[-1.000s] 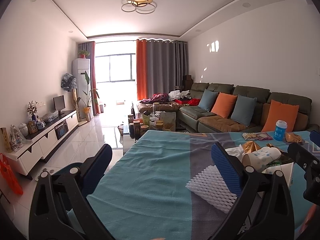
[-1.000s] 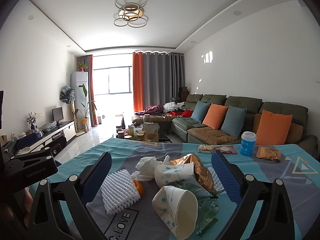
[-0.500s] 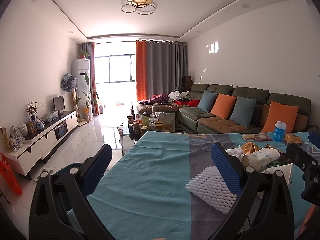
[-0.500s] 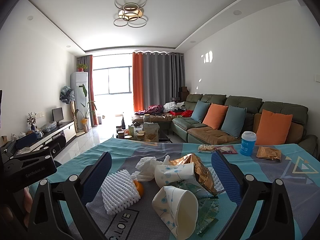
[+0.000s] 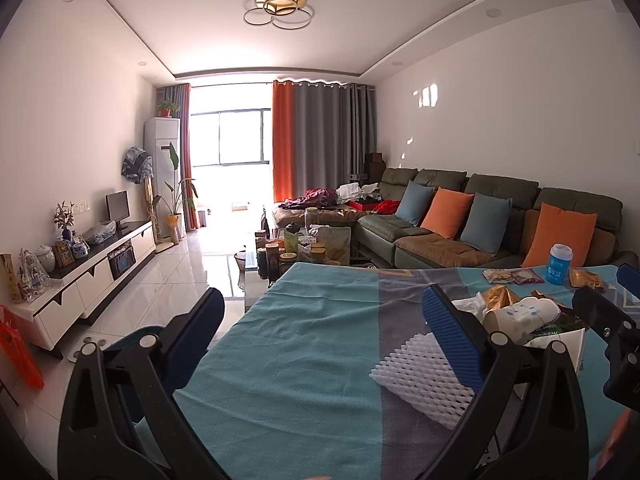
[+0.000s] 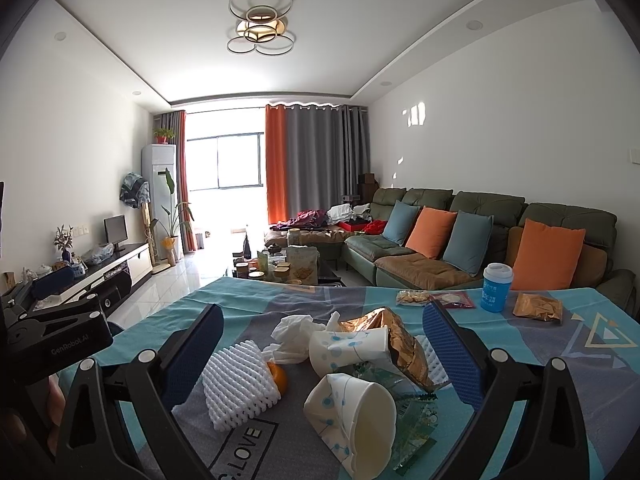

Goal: Collect trash

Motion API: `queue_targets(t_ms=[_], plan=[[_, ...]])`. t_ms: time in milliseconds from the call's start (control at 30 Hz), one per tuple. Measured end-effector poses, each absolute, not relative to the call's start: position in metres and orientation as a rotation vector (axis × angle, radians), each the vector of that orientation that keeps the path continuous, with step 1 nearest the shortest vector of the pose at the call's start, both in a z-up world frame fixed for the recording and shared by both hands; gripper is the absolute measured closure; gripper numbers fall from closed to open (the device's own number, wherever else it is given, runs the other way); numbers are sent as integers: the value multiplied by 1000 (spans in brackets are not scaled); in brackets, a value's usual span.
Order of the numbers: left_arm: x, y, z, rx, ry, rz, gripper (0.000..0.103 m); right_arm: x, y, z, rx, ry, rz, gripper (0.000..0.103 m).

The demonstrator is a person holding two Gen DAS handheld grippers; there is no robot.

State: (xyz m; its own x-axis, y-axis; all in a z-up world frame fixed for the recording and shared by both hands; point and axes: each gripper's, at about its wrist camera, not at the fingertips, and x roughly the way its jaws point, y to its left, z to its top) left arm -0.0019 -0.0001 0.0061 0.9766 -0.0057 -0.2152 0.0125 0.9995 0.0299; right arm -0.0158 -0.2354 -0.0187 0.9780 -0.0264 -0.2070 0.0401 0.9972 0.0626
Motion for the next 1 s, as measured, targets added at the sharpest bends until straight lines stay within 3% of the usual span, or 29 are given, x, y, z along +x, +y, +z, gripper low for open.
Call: queue_targets(t_ms=[1000], plan=[[-2, -1, 1, 25, 229, -24, 6, -14, -234, -20, 74, 218, -28, 7]])
